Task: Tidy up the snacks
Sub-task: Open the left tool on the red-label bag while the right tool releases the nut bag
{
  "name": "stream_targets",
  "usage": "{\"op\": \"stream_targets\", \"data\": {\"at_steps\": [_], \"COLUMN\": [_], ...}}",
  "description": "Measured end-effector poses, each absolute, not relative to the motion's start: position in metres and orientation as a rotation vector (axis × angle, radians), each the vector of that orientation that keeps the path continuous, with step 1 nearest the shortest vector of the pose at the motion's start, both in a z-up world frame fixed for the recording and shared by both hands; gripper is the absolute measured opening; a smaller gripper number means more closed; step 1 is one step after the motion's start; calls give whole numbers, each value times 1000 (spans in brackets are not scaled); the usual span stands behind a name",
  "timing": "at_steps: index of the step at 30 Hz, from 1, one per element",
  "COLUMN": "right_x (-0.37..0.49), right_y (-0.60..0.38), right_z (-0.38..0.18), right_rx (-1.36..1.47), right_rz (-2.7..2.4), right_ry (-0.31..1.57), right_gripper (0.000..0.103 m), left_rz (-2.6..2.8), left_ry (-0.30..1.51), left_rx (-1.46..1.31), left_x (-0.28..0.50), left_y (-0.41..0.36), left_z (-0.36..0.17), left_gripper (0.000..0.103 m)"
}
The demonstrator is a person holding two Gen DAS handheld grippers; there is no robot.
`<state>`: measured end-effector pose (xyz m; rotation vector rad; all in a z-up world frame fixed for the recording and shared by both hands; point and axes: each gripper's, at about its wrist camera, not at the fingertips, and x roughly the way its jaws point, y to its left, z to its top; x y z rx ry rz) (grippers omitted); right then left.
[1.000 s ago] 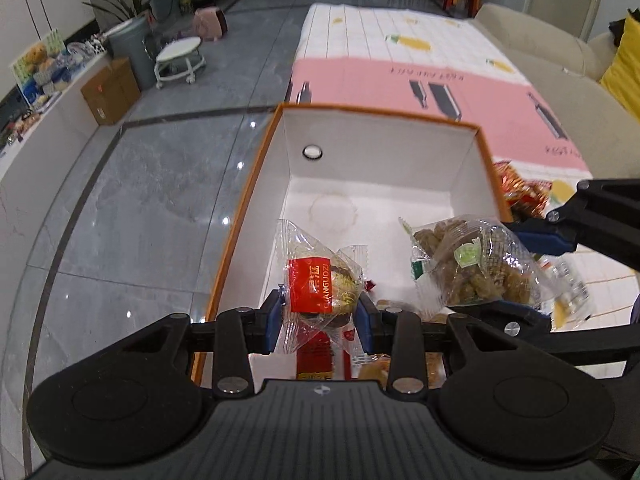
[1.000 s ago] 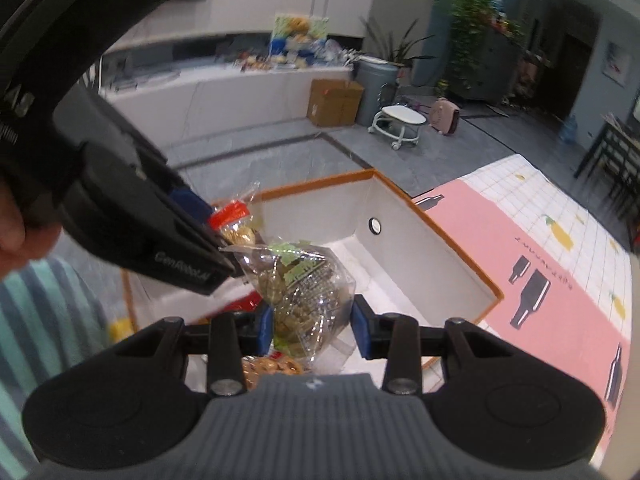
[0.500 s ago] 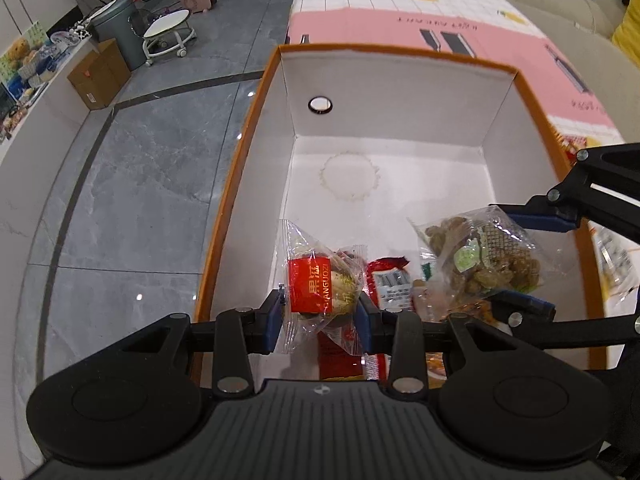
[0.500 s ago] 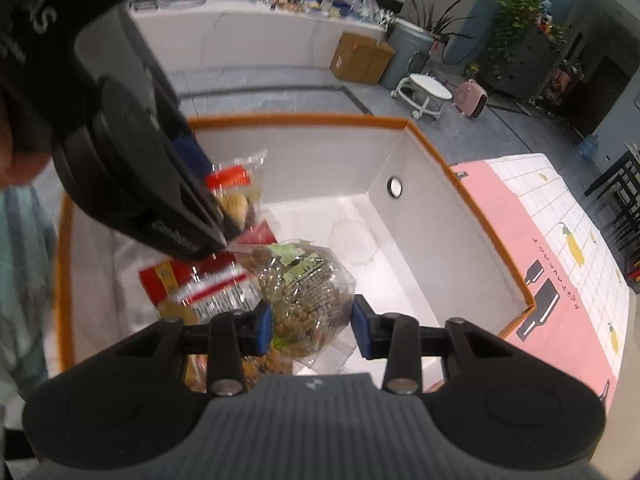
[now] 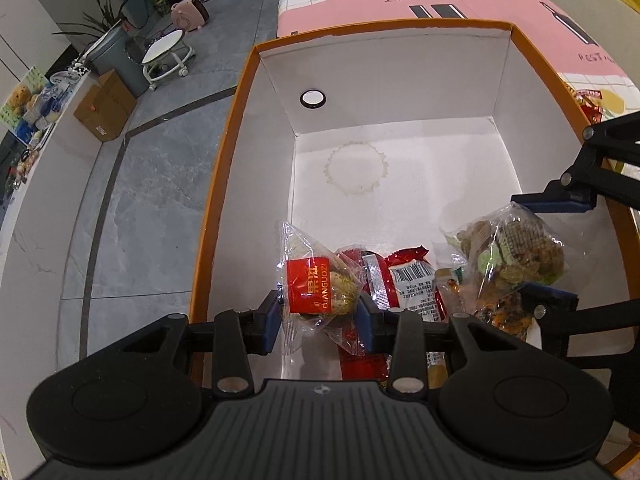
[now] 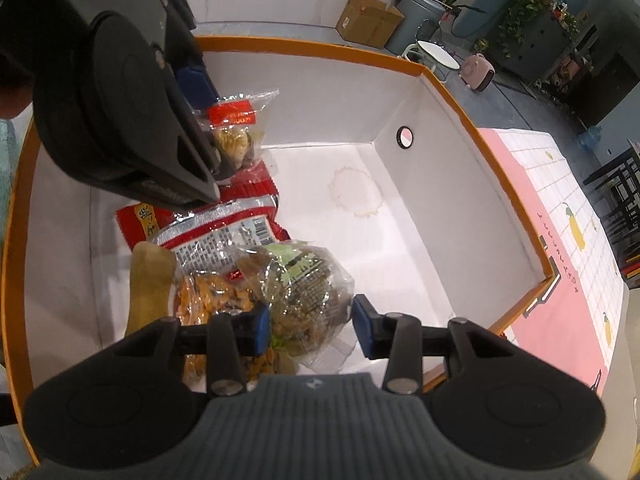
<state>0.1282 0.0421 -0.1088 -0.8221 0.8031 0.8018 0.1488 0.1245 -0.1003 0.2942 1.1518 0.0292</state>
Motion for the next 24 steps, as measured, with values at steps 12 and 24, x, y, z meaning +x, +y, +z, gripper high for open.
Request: {"op": "stream_targets", "data": {"at_steps": [12,24], "right_x": [120,99], "right_y": [34,-4], "right_z": [-90,-37], "right_rx": [-786,-619], "right_rz": [798,729], "right_ry": [804,680], "right_gripper": [61,76], "left_rz": [36,75], "left_ry": [1126,937], "left_rx": [351,185], "left_x": [142,113], "left_y": [121,120], "left_z": [-89,-33], "left_gripper": [70,80]}}
